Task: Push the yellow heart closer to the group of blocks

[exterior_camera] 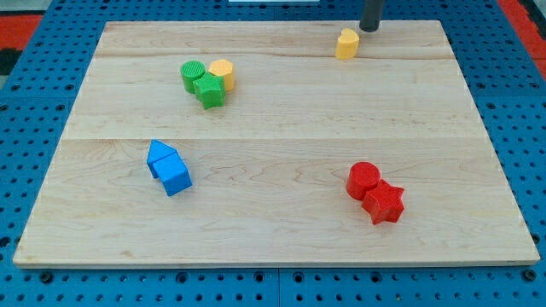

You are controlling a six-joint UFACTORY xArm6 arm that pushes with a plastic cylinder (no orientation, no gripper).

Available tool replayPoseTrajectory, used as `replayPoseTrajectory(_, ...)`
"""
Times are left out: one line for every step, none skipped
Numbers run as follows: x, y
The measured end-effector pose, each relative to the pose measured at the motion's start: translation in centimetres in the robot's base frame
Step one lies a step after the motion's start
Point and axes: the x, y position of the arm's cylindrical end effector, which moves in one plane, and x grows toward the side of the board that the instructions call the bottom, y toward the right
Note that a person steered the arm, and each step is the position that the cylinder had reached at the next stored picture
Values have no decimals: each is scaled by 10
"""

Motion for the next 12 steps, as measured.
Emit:
replayPoseTrajectory(14, -59)
replayPoseTrajectory(35, -76)
replayPoseTrajectory(47, -67)
replayPoseTrajectory(58, -55)
replayPoseTrajectory(81, -55)
replayPoseTrajectory(111, -63)
replayPoseTrajectory(137, -57)
replayPoseTrajectory(161, -67)
replayPoseTrajectory(158, -72)
replayPoseTrajectory(145, -52)
replayPoseTrajectory(141, -56)
replayPoseTrajectory(140, -86)
